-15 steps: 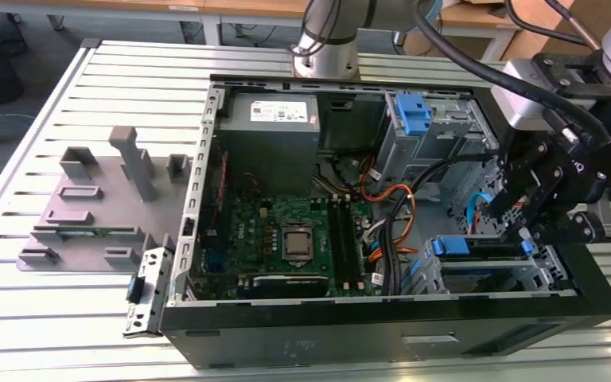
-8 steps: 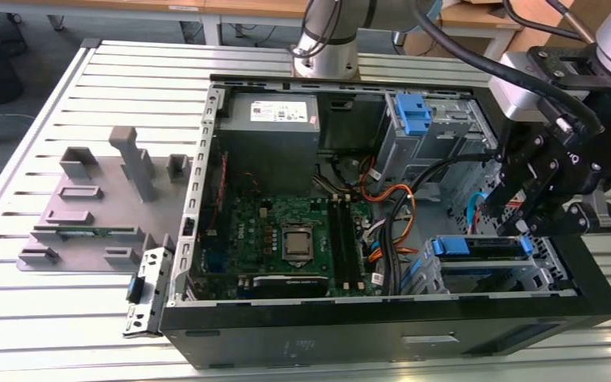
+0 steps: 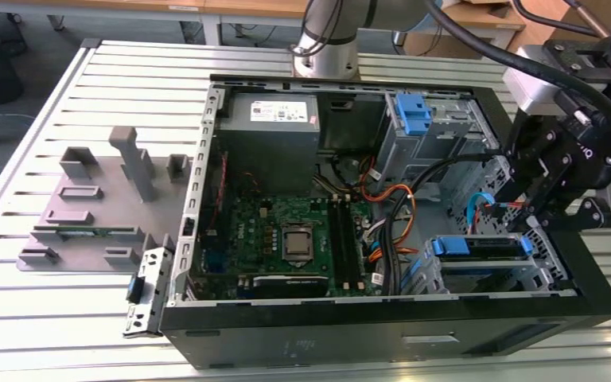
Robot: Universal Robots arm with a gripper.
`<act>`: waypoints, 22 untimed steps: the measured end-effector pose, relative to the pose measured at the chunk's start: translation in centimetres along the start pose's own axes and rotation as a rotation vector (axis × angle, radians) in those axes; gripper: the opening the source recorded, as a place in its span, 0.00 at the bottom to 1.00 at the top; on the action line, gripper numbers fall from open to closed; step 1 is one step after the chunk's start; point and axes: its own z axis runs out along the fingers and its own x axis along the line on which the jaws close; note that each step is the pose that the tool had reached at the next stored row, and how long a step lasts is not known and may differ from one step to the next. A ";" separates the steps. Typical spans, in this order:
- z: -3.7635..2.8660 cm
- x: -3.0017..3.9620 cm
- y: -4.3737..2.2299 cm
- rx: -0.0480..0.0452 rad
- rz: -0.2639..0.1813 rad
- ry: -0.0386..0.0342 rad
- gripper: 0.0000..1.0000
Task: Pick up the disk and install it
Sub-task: 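Insert the first disk wire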
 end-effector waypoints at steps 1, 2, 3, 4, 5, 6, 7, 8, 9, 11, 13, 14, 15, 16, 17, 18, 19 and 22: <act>0.00 0.00 -0.01 0.0000 0.000 0.0000 0.42; -0.01 0.00 -0.03 0.0000 0.000 0.0001 0.42; -0.01 -0.01 -0.04 0.0000 0.000 0.0003 0.42; -0.02 -0.02 -0.05 0.0000 0.000 0.0003 0.42; -0.01 -0.04 -0.07 0.0000 0.000 0.0003 0.42; 0.00 -0.06 -0.08 0.0000 0.000 0.0001 0.42; 0.02 -0.08 -0.10 0.0000 0.000 0.0002 0.42; 0.05 -0.12 -0.11 0.0000 0.000 0.0003 0.42; 0.13 -0.18 -0.12 0.0000 0.000 0.0003 0.42; 0.36 -0.39 -0.13 0.0000 0.000 0.0009 0.42; 0.63 -0.65 -0.13 0.0000 0.000 0.0041 0.42; 0.78 -0.77 -0.14 0.0000 0.000 0.0054 0.42; 0.93 -0.90 -0.13 0.0001 0.000 0.0070 0.42; 1.06 -1.00 -0.13 0.0001 0.000 0.0086 0.42; 1.17 -1.08 -0.12 0.0001 0.000 0.0108 0.42; 1.27 -1.13 -0.12 0.0001 0.000 0.0132 0.42; 1.35 -1.15 -0.12 0.0001 0.000 0.0167 0.42; 1.58 -1.16 -0.12 -0.0001 0.000 0.0272 0.42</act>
